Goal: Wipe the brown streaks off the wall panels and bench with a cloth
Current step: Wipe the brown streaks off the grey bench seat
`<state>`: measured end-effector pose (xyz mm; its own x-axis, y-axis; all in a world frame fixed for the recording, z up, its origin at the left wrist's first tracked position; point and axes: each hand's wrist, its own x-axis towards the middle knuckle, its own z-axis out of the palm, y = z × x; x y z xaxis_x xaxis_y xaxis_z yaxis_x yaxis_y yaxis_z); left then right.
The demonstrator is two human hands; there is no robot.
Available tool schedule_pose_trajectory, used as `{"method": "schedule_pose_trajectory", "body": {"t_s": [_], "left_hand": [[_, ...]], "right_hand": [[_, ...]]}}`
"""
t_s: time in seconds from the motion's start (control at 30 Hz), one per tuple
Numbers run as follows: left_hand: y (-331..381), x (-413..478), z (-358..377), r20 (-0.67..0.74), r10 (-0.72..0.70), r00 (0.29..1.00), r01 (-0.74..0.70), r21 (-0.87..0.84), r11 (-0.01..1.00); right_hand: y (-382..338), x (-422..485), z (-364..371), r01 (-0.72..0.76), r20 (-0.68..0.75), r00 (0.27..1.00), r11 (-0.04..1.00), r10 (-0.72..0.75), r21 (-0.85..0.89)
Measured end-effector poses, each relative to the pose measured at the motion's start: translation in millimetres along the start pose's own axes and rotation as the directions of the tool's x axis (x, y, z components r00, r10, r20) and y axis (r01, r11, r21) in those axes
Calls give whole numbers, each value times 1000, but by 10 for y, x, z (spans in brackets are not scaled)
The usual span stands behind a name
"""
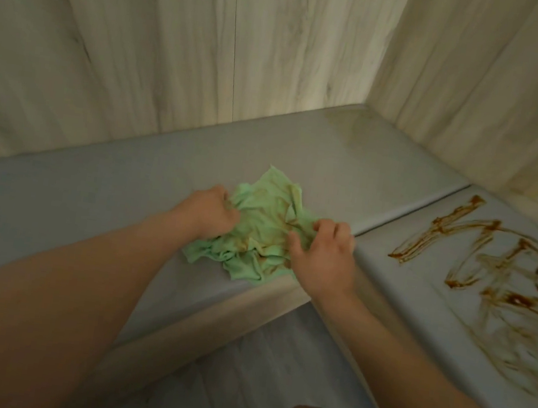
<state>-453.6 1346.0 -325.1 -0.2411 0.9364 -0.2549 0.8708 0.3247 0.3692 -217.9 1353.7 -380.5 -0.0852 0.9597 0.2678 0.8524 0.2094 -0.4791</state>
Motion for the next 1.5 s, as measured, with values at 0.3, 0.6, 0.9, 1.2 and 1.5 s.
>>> {"method": "schedule_pose_trajectory", "body": {"t_s": [0.3,0.6,0.9,1.2,1.5], "left_hand": [[-119,-213,-146,25,0,1000,-3,141,990],[22,-464,-772,-71,-47,996,-29,-801,598],[292,-488,-1091,-290,144,946,-254,-391,885],[332,-405,-1243,-242,286,927,-255,153,955],[476,-263,-645,-88,251,964,-244,91,966]], "right_hand": [[-95,507,-77,112,338,940,981,-53,-159],[-287,682,-407,-246,277,954,820,112,517],[-200,814,-851,310,377,822,891,-426,331],[-238,1288,-899,129,178,961,912,-211,390],[168,1284,-796,168,114,967,905,-228,390]]}}
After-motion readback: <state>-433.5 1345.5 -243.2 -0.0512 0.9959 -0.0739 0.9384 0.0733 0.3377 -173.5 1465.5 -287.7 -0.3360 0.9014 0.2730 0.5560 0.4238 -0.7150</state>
